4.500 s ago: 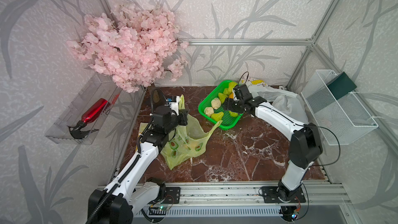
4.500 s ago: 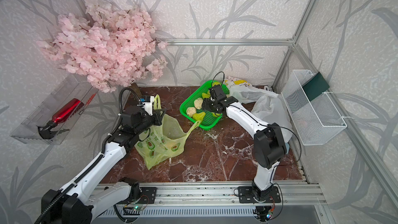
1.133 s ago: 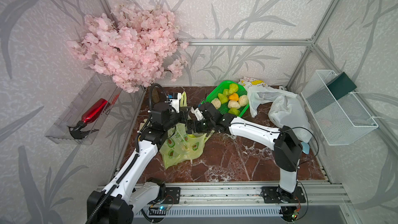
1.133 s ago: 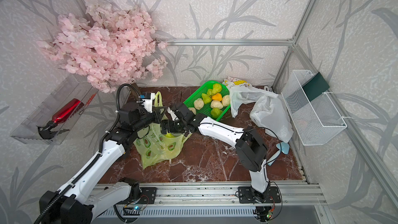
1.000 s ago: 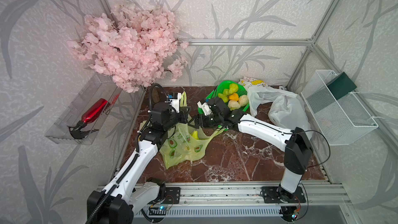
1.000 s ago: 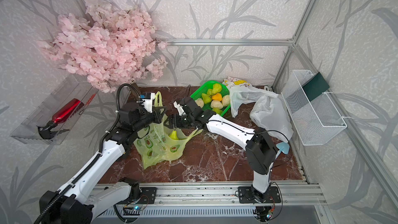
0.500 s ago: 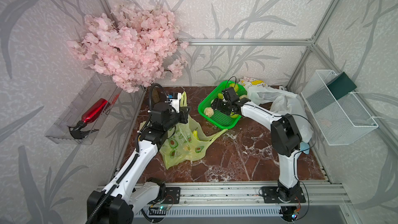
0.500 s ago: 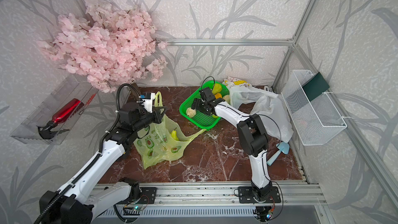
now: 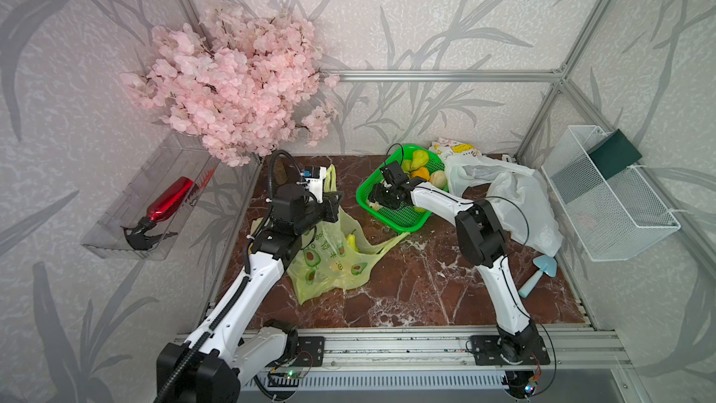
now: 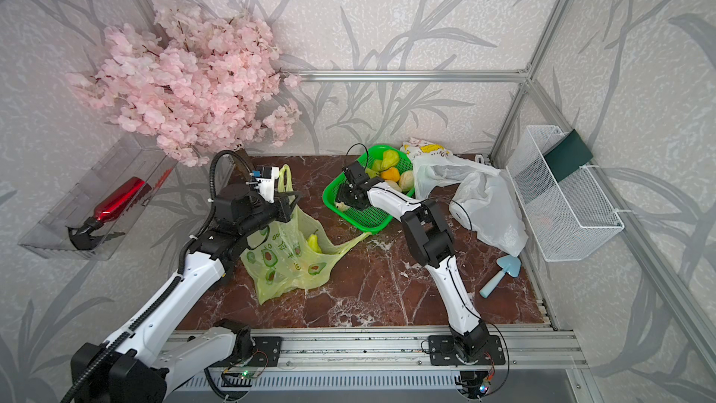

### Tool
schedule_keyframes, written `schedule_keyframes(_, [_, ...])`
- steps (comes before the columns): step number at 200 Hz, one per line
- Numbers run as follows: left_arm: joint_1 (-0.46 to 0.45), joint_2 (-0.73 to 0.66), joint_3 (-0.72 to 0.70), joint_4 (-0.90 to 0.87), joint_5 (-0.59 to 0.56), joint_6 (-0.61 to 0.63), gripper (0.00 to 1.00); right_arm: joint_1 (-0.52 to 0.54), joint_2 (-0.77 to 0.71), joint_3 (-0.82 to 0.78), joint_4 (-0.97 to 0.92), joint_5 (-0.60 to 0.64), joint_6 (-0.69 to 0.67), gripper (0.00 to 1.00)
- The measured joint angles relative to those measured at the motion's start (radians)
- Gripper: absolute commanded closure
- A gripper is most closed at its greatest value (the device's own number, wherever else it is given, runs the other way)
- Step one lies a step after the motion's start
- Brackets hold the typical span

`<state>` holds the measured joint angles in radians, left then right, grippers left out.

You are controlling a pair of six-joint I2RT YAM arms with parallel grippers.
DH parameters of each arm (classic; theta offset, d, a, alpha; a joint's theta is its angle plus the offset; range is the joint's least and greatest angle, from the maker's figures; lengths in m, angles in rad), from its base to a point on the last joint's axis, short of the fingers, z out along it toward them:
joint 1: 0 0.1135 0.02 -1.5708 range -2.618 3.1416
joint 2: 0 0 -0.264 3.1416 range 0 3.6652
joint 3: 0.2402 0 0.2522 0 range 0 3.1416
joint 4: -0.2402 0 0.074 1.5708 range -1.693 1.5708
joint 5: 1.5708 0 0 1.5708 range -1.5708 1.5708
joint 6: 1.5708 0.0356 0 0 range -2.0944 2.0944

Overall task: Place the pears into plastic bags & tie knots
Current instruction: Pick up the pear from the basket, then place the pear in the plastic bag.

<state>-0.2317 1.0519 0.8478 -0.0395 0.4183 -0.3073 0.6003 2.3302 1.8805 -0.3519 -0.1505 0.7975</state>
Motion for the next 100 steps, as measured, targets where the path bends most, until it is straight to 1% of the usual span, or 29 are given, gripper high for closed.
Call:
schedule_keyframes(13, [0.0, 0.0, 0.0, -0.002, 0.0, 0.0, 1.0, -0.002, -0.032, -0.049, 0.019, 0.001, -0.018, 0.57])
schedule_keyframes(40, [0.0, 0.0, 0.0, -0.005, -0.001, 0.002, 1.0, -0.003, -0.159, -0.164, 0.028, 0.0, -0.069, 0.59])
schedule_keyframes(75, [0.0, 0.0, 0.0, -0.015, -0.002, 0.019, 1.0, 0.019, -0.441, -0.318, 0.038, -0.028, -0.166, 0.6])
schedule_keyframes(100, [0.0, 0.0, 0.0, -0.022, -0.002, 0.027, 1.0, 0.114, -0.643, -0.44, 0.053, -0.038, -0.2, 0.6])
